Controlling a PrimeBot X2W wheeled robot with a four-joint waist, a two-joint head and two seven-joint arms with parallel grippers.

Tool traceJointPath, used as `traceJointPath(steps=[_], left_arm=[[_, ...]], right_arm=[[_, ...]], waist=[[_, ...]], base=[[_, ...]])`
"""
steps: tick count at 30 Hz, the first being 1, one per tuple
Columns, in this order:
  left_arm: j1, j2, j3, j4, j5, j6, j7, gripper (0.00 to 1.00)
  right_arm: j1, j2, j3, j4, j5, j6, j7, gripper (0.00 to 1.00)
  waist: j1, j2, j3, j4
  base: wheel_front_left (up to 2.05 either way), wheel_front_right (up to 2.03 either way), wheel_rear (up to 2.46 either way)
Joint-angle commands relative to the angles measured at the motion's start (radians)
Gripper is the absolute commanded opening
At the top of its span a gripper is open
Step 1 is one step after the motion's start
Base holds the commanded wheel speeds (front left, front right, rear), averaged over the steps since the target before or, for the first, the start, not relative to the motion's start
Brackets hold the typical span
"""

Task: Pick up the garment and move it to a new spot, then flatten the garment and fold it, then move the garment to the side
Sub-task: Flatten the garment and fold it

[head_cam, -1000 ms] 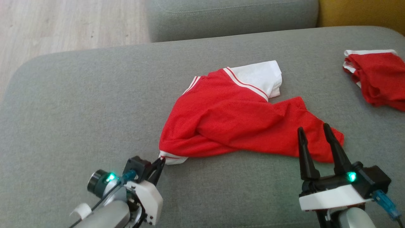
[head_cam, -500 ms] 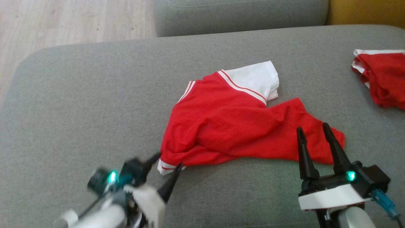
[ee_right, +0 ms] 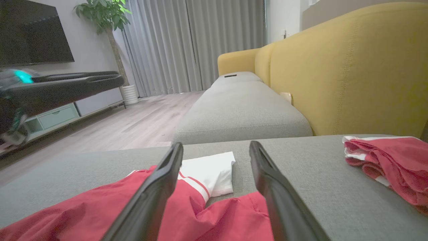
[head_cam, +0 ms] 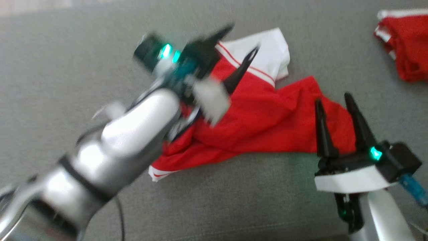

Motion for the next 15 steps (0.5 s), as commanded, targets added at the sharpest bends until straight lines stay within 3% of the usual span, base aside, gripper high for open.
traceJointPath(steps=[1,4,7,11,15], left_arm=[[-0.099,-0.019,0.046,0.046,0.011,-0.021,-0.019,1.00],[-0.203,-0.107,0.048,0.225,0.013,-0.072,-0.048,1.00],[-0.279,-0.159,0.045,0.389,0.015,-0.108,-0.065,1.00],[-0.333,-0.195,0.030,0.566,-0.002,-0.147,-0.047,1.00],[-0.350,-0.205,0.006,0.705,-0.014,-0.154,0.006,1.00]], right_arm=[[-0.045,-0.019,0.028,-0.041,-0.006,0.007,-0.009,1.00],[-0.080,-0.027,0.036,-0.055,-0.004,0.007,-0.009,1.00],[-0.104,-0.034,0.041,-0.063,-0.002,0.007,-0.009,1.00],[-0.120,-0.041,0.042,-0.074,0.000,0.007,-0.009,1.00],[-0.130,-0.043,0.042,-0.086,0.002,0.007,-0.009,1.00]], waist=[[0.0000,0.0000,0.098,-0.031],[0.0000,0.0000,0.157,-0.054],[0.0000,0.0000,0.200,-0.075],[0.0000,0.0000,0.243,-0.091],[0.0000,0.0000,0.270,-0.100]], base=[[0.00,0.00,0.00],[0.00,0.00,0.00],[0.00,0.00,0.00],[0.00,0.00,0.00],[0.00,0.00,0.00]])
